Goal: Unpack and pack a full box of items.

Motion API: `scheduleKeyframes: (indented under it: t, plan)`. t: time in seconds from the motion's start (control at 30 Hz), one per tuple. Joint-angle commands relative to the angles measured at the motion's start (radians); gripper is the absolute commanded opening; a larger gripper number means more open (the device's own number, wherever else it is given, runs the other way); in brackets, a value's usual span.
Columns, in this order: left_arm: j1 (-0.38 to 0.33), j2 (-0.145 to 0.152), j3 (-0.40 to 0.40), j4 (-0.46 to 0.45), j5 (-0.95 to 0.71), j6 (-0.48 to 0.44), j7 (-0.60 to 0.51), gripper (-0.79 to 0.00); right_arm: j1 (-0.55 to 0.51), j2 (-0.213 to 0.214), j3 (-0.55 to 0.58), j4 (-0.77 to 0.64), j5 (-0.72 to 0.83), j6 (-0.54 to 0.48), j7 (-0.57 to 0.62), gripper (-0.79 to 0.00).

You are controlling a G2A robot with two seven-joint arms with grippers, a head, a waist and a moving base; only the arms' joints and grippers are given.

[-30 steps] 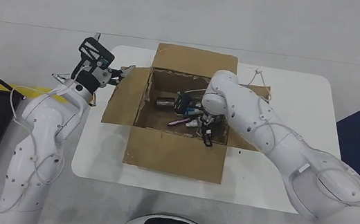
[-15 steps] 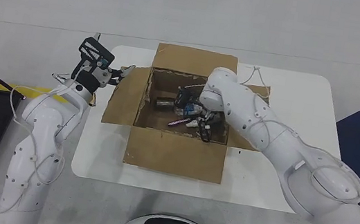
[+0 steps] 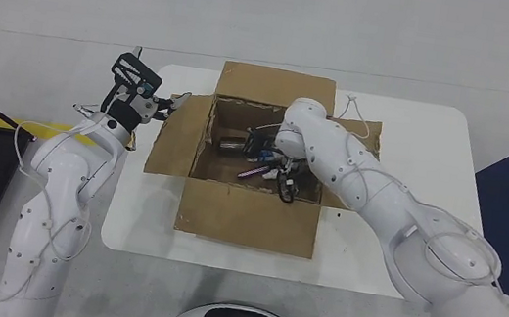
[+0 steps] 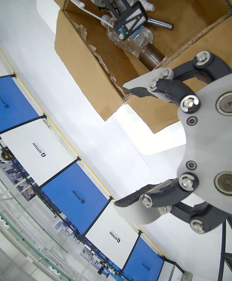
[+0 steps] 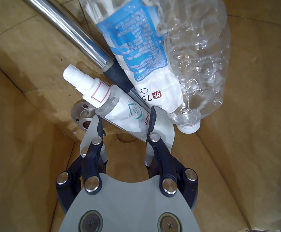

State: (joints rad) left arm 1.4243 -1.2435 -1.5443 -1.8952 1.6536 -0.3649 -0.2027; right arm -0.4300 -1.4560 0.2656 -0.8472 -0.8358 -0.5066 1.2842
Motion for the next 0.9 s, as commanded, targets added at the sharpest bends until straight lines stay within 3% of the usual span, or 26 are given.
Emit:
scheduleKeyframes:
  t: [0.0, 0.03, 0.1, 0.17, 0.4, 0.77, 0.8, 0.83, 0.87]
  plan:
    - [0.0, 0.0, 0.0, 0.0, 0.0, 0.0, 0.0, 0.0, 0.001, -0.008, 0.0, 0.018, -0.001, -0.004, -0.006, -0.428]
    - [0.0, 0.0, 0.0, 0.0, 0.0, 0.0, 0.0, 0.0, 0.002, -0.012, 0.0, 0.025, 0.0, -0.006, -0.01, -0.44]
    - [0.0, 0.0, 0.0, 0.0, 0.0, 0.0, 0.0, 0.0, 0.005, -0.019, 0.001, 0.039, -0.002, -0.012, -0.015, -0.582]
    - [0.0, 0.0, 0.0, 0.0, 0.0, 0.0, 0.0, 0.0, 0.01, -0.024, 0.004, 0.051, -0.004, -0.015, -0.02, -0.785]
    - [0.0, 0.0, 0.0, 0.0, 0.0, 0.0, 0.0, 0.0, 0.031, -0.008, 0.046, 0.021, -0.012, -0.002, -0.03, -0.785]
    - [0.0, 0.0, 0.0, 0.0, 0.0, 0.0, 0.0, 0.0, -0.041, 0.092, 0.154, -0.178, -0.049, 0.029, 0.009, -0.785]
    - [0.0, 0.0, 0.0, 0.0, 0.0, 0.0, 0.0, 0.0, -0.051, 0.097, 0.159, -0.19, -0.052, 0.033, 0.013, -0.779]
    - [0.0, 0.0, 0.0, 0.0, 0.0, 0.0, 0.0, 0.0, -0.06, 0.102, 0.163, -0.201, -0.054, 0.032, 0.018, -0.674]
    - [0.0, 0.0, 0.0, 0.0, 0.0, 0.0, 0.0, 0.0, -0.067, 0.106, 0.168, -0.21, -0.053, 0.029, 0.021, -0.659]
